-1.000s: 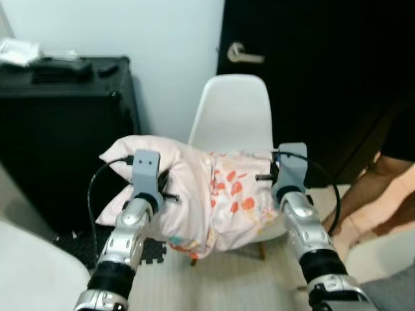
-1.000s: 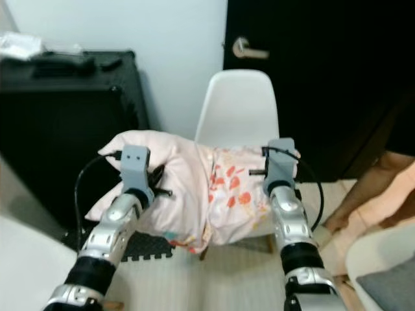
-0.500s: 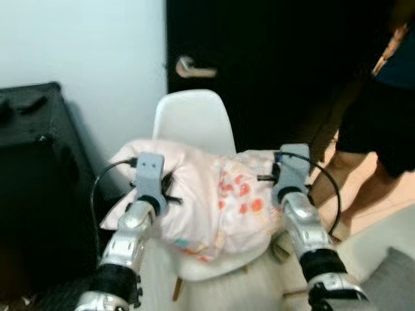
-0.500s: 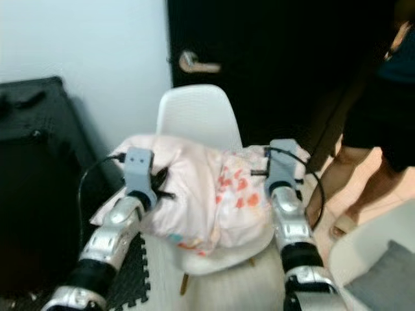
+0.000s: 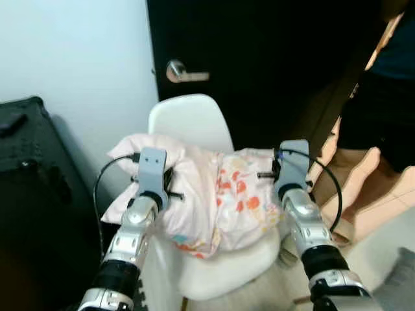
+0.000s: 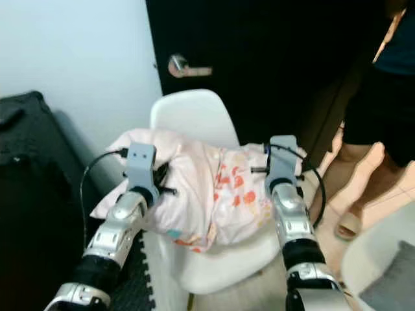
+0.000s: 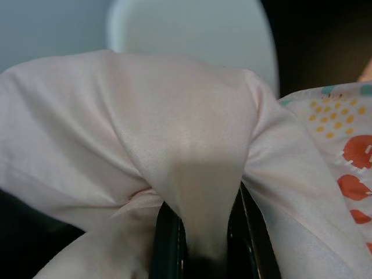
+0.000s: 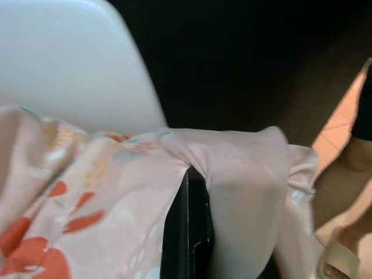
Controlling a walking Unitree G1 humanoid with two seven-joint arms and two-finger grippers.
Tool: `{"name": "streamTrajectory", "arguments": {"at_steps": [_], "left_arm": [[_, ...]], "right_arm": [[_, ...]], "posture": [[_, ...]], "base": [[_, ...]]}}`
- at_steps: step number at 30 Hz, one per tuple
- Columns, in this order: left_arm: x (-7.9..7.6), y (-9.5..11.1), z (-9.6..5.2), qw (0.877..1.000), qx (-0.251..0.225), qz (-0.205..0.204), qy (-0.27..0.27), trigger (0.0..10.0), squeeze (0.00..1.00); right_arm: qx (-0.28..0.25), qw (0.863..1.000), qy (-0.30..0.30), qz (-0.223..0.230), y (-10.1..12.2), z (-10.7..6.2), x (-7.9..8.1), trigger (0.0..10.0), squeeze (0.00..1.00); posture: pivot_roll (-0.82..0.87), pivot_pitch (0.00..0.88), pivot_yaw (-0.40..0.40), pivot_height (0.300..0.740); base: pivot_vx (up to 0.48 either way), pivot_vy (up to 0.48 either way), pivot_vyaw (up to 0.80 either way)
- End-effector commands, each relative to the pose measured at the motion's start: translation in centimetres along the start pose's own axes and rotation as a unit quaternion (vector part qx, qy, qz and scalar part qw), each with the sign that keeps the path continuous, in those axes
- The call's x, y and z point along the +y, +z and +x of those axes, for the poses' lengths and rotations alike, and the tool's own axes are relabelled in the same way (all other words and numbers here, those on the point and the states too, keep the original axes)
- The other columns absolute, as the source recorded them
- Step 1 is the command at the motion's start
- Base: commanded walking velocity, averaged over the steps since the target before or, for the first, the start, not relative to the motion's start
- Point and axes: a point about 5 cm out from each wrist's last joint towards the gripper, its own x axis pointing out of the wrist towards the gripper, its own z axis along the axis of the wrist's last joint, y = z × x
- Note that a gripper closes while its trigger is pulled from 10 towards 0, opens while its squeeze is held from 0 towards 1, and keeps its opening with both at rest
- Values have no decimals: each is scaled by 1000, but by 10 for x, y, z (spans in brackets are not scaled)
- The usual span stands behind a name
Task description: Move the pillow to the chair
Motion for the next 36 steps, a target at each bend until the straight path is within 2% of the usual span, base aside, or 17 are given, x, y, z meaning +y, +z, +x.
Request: {"name": "streamTrajectory", "arguments": {"at_steps": [1,5,9,18,24,36], "left_arm": [[-6,10,4,1000,-22,4,-7,10000,0],[-5,9,3,1000,-19,3,1,10000,0],[1,7,4,999,-15,-16,27,10000,0],[5,10,3,999,-24,-15,34,10000,0],[8,9,3,999,-23,-10,35,10000,0],[24,16,9,999,-26,17,42,10000,0]], "right_arm": [[-18,1000,14,-3,6,1,5,10000,0],[-17,1000,14,-3,5,1,5,10000,0],[-17,1000,14,-4,5,1,4,10000,0],[-20,1000,19,-7,8,2,4,10000,0],[-16,999,33,-11,9,5,10,10000,0],[-9,998,62,-12,11,10,21,10000,0]], "posture": [[-40,0,-7,740],[-42,0,-4,740],[-44,0,-5,740],[-40,0,-9,740],[-35,0,-11,740],[-25,21,-37,695]], "base": [[0,-480,0],[0,-480,0],[0,0,0],[0,0,0],[0,0,0],[0,0,0]]}}
